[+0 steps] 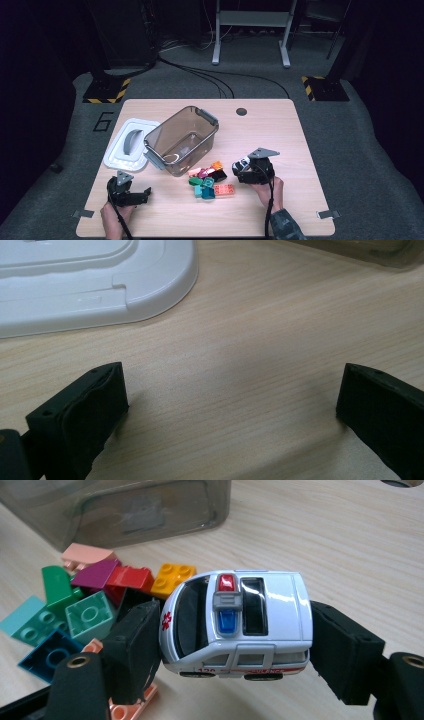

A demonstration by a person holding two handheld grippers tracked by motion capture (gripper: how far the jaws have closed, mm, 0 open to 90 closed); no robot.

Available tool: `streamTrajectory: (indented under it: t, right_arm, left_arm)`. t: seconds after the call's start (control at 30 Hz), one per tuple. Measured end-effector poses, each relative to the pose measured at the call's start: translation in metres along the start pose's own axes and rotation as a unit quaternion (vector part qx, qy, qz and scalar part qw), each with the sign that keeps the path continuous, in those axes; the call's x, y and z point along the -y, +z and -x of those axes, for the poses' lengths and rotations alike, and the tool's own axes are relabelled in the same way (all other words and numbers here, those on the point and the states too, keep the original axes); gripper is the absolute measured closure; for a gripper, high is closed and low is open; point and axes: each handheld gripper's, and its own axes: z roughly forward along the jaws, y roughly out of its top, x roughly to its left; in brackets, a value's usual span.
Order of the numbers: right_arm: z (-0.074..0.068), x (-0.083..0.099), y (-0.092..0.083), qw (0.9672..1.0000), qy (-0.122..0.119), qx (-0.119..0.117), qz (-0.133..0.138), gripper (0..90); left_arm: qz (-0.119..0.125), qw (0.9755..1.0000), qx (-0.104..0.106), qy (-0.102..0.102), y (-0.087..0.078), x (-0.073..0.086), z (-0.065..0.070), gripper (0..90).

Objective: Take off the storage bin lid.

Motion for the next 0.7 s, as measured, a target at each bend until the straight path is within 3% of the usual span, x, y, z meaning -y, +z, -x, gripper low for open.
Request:
streamTrajectory:
  t: [0.33,0.7]
  right_arm:
    - [0.019,-0.017,0.016,0.9999,0.006,0.006,-0.009,25.5]
    - [0.025,-0.038,0.031,0.9999,0.000,0.004,-0.013,25.5]
  left_arm:
    - [-0.001,1.0000,-0.001,0.004,0.000,0.000,0.000,0.0]
    - [0.004,1.0000,-0.001,0.001,0.000,0.000,0.000,0.0]
